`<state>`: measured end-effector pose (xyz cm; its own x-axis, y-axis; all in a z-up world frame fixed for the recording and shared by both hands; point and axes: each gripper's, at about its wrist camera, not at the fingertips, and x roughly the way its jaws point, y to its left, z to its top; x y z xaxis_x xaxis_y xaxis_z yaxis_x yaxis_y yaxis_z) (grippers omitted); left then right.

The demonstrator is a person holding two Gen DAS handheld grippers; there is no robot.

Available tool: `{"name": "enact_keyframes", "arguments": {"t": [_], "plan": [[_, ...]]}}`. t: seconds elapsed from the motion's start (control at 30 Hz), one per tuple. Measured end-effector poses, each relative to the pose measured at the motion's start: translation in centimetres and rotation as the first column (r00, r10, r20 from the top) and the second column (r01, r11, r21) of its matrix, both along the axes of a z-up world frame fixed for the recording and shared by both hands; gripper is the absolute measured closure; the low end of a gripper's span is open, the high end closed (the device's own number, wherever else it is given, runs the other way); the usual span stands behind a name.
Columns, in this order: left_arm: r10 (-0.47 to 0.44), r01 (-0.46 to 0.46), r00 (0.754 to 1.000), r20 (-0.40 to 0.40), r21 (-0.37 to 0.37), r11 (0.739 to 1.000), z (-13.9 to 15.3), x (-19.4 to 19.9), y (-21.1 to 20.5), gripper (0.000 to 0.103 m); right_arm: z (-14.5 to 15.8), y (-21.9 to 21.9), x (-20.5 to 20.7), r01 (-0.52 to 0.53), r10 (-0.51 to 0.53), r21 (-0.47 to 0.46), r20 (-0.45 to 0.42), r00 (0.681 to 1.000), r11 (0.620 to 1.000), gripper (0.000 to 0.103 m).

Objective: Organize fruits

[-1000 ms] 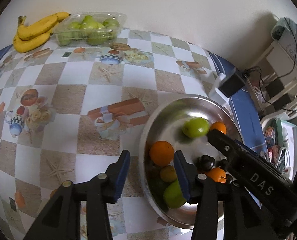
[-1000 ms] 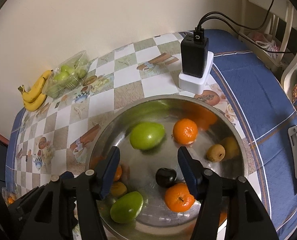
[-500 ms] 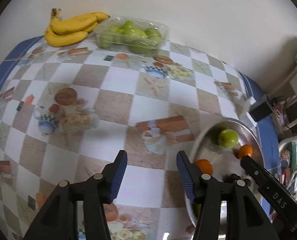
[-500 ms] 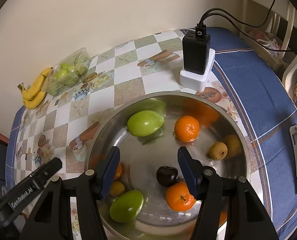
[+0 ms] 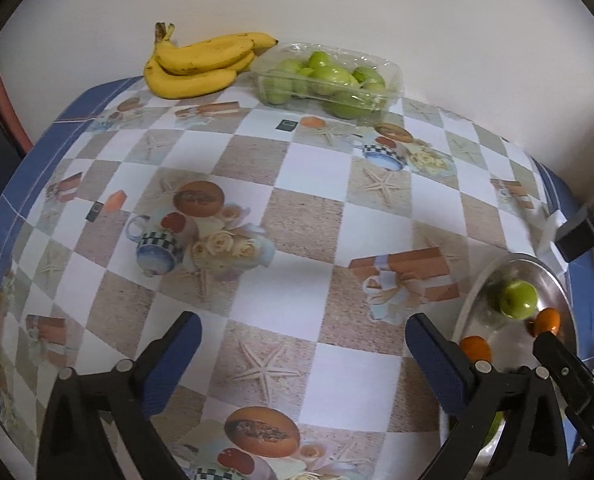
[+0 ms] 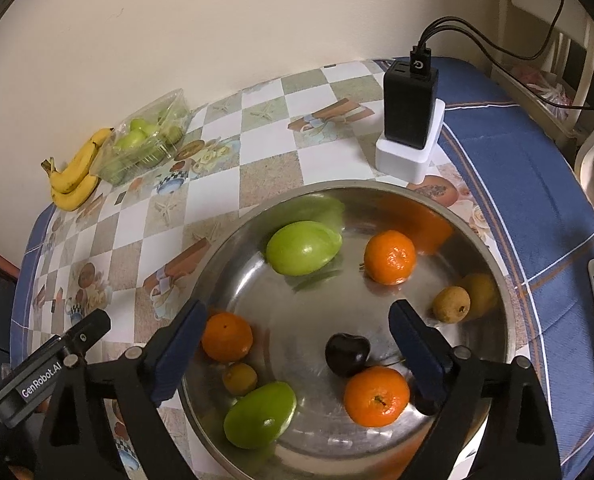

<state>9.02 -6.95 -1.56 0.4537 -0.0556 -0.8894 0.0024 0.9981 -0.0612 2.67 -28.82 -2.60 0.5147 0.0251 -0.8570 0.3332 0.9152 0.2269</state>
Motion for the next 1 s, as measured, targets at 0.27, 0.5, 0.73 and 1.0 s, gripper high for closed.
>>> {"name": "enact_keyframes", "arguments": {"t": [0.27,0.5,0.73,1.0], "plan": [[0.014,-0.014,1.0,-0.008,-0.012,1.0,-0.4,0.0,0.7,0.0,-0.3,0.4,0.1,-0.009,0.009,-0.012,-0.012,1.0,1.0,0.0],[-0.042,0.042,0.999,0.009,0.015,0.999,0.1,-0.8,0.5,0.0,0.2,2.1,-0.3,-0.052,0.052,0.007,-0.005,0.999,0.999,0.0],[-0.016,0.003,0.998,0.059,0.214,0.977,1.9,-2.3,1.5,0.0,1.5,3.7,-1.7,-0.068,0.068,-0.031,-0.01,0.998,0.997,0.0],[0.067,-0.064,0.998,0.0,0.324,0.944,2.2,-4.7,3.7,0.0,2.4,5.4,-4.2,-0.072,0.07,-0.032,-0.048,0.996,0.997,0.0]]}}
